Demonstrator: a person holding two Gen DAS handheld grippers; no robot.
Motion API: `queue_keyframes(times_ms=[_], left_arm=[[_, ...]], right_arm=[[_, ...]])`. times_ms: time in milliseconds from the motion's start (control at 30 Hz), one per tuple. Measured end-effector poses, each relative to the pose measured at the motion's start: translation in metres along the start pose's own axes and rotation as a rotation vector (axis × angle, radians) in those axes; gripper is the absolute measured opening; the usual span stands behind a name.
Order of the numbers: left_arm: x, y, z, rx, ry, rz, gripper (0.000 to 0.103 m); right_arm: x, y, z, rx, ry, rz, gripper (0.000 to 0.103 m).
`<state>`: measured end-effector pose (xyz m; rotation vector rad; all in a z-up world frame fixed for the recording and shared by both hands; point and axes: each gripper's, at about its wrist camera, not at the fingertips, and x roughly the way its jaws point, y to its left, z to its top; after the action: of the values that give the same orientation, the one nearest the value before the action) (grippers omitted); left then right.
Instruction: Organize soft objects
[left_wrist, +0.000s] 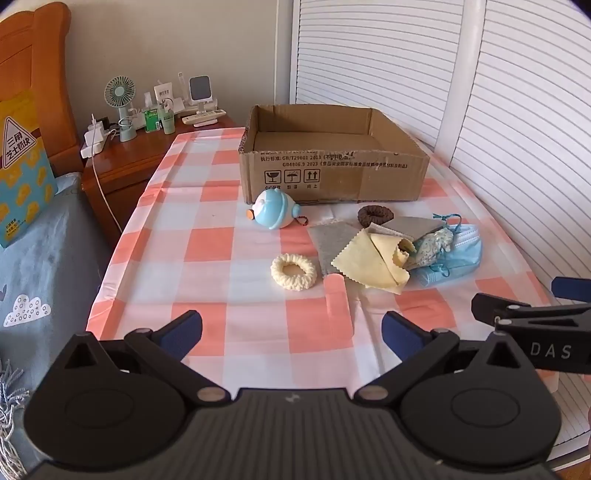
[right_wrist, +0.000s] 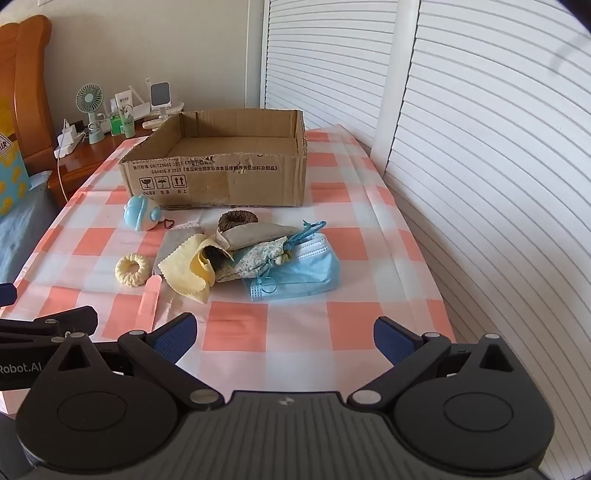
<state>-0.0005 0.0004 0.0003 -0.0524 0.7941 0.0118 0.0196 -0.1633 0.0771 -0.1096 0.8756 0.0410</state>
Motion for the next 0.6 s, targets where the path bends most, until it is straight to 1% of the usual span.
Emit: queue_keyframes(times_ms=[267, 300, 600], left_arm=[[-0.0001, 0.0011, 0.0003, 0.002, 0.003, 0.006, 0.103], [-0.0001, 0.0016, 0.0004, 0.002, 0.003, 0.007, 0.103], [-0.0019, 0.0021, 0.0012, 0.006, 0.001, 0.009, 0.103]], right_arm=[[-0.0015, 0.0036, 0.0004, -0.013, -0.009, -0.005, 0.103], [-0.002, -0.0035, 0.0016, 0.002, -0.003, 0.005, 0.103], [-0.0025, 0.0024, 0.0014, 0.0, -0.008, 0.003, 0.103]])
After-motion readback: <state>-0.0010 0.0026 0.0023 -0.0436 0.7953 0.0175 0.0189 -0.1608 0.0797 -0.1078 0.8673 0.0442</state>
